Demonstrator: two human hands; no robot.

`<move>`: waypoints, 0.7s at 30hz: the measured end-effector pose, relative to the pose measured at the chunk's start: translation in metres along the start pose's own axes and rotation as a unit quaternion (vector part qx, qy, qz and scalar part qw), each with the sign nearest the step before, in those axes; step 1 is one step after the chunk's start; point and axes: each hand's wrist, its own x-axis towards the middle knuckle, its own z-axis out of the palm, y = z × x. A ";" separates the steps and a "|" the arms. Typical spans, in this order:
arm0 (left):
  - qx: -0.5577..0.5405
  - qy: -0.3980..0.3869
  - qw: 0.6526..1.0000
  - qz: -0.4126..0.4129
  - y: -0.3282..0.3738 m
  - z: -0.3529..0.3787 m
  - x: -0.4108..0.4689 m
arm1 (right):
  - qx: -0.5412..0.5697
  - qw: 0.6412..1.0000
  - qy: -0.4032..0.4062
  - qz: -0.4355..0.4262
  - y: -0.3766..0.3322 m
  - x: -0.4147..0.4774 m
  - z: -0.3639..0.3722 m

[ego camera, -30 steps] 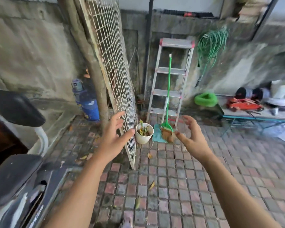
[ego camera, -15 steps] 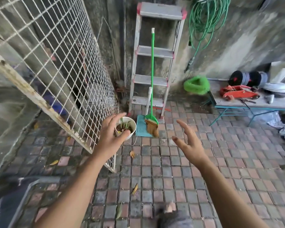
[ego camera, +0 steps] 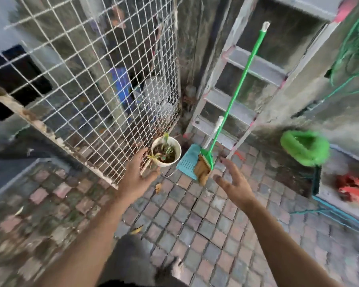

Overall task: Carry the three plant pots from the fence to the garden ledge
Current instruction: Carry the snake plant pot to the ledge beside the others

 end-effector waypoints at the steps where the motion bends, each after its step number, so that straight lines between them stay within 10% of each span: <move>1: -0.010 0.014 1.000 -0.017 -0.006 0.007 0.005 | -0.008 1.000 -0.019 -0.007 0.004 0.017 -0.002; 21: 0.037 0.043 0.983 -0.173 -0.271 0.222 0.242 | 0.108 0.982 -0.151 0.012 0.206 0.371 0.160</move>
